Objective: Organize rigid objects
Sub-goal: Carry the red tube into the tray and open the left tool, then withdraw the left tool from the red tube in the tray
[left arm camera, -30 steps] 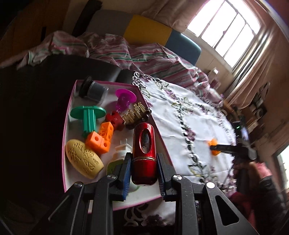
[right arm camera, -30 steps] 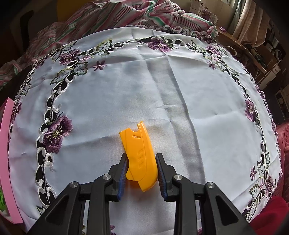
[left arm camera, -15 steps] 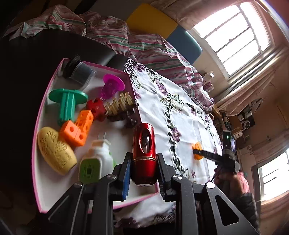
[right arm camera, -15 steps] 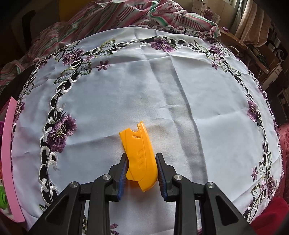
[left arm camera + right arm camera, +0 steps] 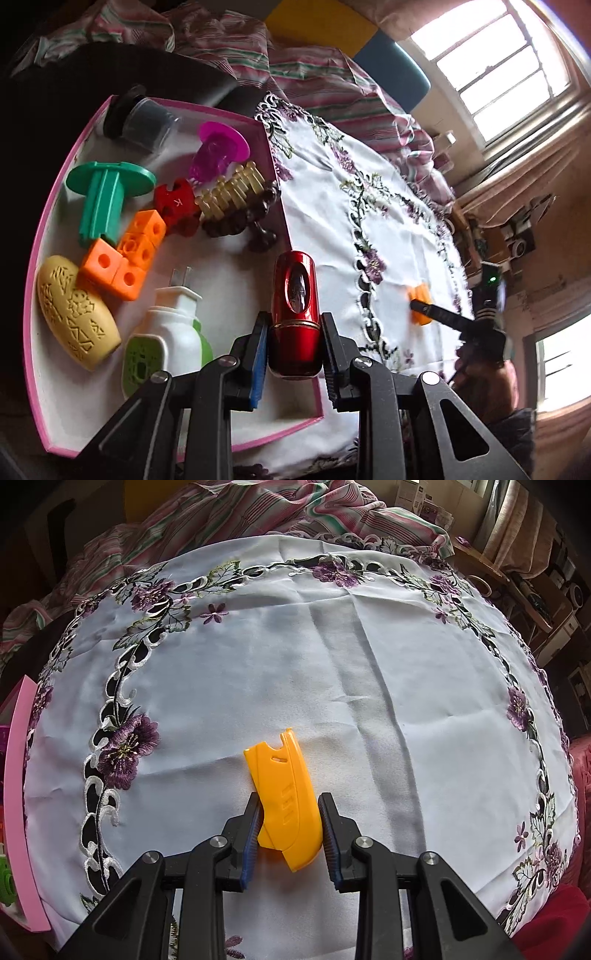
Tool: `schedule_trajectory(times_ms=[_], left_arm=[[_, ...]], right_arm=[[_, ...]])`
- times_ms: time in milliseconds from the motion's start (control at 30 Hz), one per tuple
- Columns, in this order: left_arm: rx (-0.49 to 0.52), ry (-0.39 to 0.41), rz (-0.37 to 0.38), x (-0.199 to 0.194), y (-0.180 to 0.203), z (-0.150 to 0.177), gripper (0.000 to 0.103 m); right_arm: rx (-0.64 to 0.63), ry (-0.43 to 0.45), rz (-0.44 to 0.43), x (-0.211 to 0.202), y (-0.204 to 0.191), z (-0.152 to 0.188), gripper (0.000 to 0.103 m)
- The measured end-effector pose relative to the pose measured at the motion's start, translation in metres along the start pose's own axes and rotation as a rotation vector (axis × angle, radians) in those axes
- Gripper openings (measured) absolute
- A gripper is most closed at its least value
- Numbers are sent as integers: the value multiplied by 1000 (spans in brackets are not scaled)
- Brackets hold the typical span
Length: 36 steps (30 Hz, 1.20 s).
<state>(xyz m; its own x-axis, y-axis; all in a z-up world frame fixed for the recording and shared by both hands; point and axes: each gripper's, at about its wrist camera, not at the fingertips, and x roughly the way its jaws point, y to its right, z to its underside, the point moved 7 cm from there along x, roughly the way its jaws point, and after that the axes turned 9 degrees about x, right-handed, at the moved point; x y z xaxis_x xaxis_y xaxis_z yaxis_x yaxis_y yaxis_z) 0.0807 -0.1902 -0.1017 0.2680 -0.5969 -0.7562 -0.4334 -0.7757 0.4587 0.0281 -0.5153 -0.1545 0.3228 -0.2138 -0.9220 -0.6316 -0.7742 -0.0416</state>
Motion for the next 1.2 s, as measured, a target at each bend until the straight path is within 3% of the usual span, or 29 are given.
schedule_trajectory(times_ms=[367,767,967,1200], left_arm=[[107,22,-194,9,-12,-4,27],[173,26,-199,9,-7,1,27],[142,20,-151,2,-7,5,38],[247,16,-218,3,1,17,38]], right_arm=[[0,-1,-7,0,1,-1,29],[7,-4,-3,0,3,-1,29],[19,-8,-6,1,4,-1,29],[17,-7,-4,0,3,0,29]])
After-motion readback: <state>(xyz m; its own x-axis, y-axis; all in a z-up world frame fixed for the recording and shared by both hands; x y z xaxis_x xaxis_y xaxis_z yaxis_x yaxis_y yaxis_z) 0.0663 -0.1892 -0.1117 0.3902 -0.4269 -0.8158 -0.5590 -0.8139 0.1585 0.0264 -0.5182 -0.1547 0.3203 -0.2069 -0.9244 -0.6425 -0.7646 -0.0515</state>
